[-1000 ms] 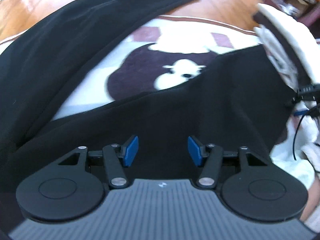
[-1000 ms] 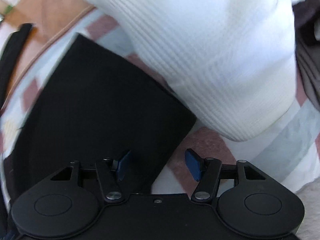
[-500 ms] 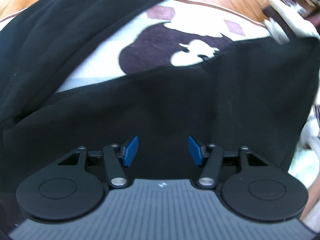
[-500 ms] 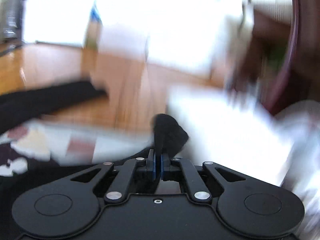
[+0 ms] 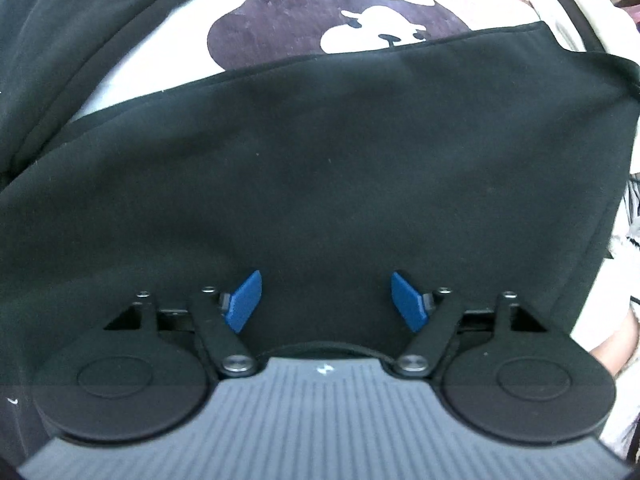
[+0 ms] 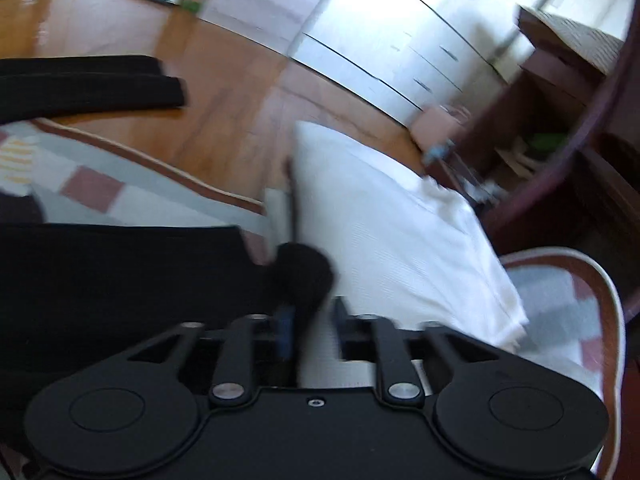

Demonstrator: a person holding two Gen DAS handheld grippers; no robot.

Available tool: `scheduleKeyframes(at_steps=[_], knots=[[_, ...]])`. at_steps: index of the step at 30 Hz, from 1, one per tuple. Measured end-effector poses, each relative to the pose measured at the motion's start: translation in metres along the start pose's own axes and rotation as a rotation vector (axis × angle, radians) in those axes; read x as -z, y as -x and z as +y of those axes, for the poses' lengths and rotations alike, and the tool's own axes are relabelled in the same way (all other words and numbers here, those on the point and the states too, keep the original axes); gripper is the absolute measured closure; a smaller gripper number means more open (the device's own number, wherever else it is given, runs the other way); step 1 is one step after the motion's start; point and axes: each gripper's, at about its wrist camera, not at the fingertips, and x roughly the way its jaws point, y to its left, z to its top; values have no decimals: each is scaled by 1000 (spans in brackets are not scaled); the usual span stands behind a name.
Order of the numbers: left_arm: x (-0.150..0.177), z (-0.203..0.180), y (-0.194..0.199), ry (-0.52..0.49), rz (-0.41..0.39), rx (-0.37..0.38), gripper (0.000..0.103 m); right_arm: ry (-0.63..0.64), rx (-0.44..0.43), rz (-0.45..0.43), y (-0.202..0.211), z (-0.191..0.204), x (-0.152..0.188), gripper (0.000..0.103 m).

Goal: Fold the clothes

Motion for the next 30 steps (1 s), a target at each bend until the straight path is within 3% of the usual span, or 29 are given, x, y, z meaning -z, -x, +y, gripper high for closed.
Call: scheduleKeyframes(at_steps=[4,7,11,12,13,16,18,22,25,27,30], knots=[[2,-2,2,-3,-1,27,22,-6,-6,-77,14,5,-11,56],[8,-6,4,-24,-11,43,20,40,37,-142,20,18,-13,56],[19,-3,25,-44,-34,40,22,-63,-45,-65,11,9,-20,57],[23,4,39,-22,-81,36,23,-98,-79,-46,9,4,-20,57],[32,18,64,16,-185,19,21,-121,-115,-37,9,1,-19,55],[60,70,117,209,-354,-40,15,-133,-224,2,12,1,-11,49],[84,109,138,374,-351,-128,15,-166,-317,75,9,1,-3,46],[150,166,158,665,-322,-390,15,-275,-476,256,-6,-4,16,42],[214,204,163,943,-285,-478,16,-360,-519,361,-13,-12,27,42],[247,220,166,1060,-293,-469,16,-384,-552,404,-19,-16,32,42],[280,230,169,1192,-412,-326,15,-400,-601,505,-32,-15,40,42]])
